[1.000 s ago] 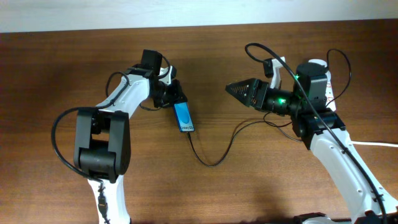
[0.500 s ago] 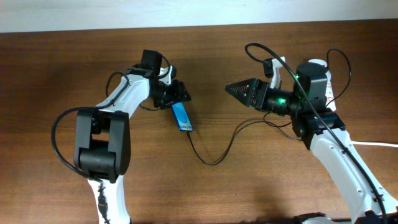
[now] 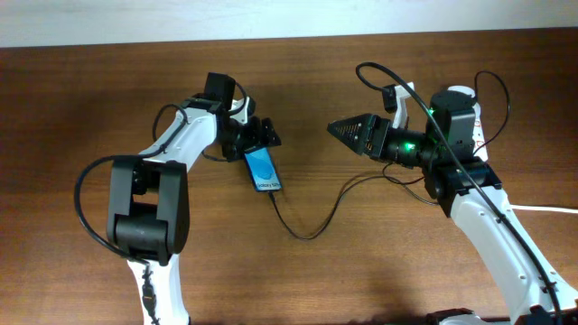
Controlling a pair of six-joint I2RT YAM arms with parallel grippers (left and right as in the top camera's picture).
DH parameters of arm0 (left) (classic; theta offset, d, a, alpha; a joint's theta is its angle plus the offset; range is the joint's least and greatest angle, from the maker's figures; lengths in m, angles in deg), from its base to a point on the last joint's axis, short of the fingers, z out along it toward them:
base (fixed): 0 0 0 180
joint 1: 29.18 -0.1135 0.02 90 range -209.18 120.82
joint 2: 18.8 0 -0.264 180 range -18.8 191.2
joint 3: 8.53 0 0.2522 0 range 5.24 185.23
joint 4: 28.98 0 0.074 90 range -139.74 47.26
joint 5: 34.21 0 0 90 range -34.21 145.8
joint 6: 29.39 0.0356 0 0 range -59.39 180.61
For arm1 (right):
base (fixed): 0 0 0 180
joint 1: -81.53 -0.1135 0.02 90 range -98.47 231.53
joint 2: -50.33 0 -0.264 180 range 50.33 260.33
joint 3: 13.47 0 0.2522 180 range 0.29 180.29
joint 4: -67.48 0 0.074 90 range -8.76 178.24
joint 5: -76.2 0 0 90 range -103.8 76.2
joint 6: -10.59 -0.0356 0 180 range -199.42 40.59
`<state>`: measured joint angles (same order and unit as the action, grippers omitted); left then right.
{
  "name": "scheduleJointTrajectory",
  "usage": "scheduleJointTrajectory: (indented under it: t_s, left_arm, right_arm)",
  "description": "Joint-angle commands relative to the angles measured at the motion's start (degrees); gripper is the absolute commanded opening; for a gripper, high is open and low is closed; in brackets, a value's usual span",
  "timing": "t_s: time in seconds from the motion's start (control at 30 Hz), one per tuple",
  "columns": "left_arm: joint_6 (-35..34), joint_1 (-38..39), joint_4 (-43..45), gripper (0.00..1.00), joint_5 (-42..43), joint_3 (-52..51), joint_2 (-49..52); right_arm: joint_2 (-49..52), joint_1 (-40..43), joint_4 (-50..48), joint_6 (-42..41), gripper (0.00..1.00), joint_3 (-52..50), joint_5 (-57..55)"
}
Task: Plug charger to phone and switch on socket
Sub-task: 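Lay the phone flat on the table and open the left gripper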
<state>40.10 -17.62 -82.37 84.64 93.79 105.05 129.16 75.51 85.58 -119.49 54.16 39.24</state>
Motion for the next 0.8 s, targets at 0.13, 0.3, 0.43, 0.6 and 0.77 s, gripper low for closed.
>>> scheduleJointTrajectory:
  t_s: [0.13, 0.3, 0.43, 0.6, 0.77]
  left_arm:
    - [0.9, -0.2, 0.1, 0.89, -0.4, 0.1, -1.6]
    - [0.9, -0.2, 0.1, 0.89, -0.4, 0.1, -1.6]
    - [0.9, -0.2, 0.1, 0.88, -0.5, 0.1, -1.6]
    - [0.9, -1.2, 0.1, 0.89, -5.5, 0.3, -1.6]
    - [0.9, -2.8, 0.1, 0.95, -6.4, 0.5, -1.6]
  right_arm:
    - [0.3, 0.4, 0.0, 0.9, 0.87, 0.0, 0.8]
    - [0.3, 0.4, 0.0, 0.9, 0.87, 0.0, 0.8]
    - [0.3, 0.4, 0.0, 0.9, 0.87, 0.0, 0.8]
    - [0.3, 0.4, 0.0, 0.9, 0.87, 0.0, 0.8]
    - [0.3, 0.4, 0.0, 0.9, 0.87, 0.0, 0.8]
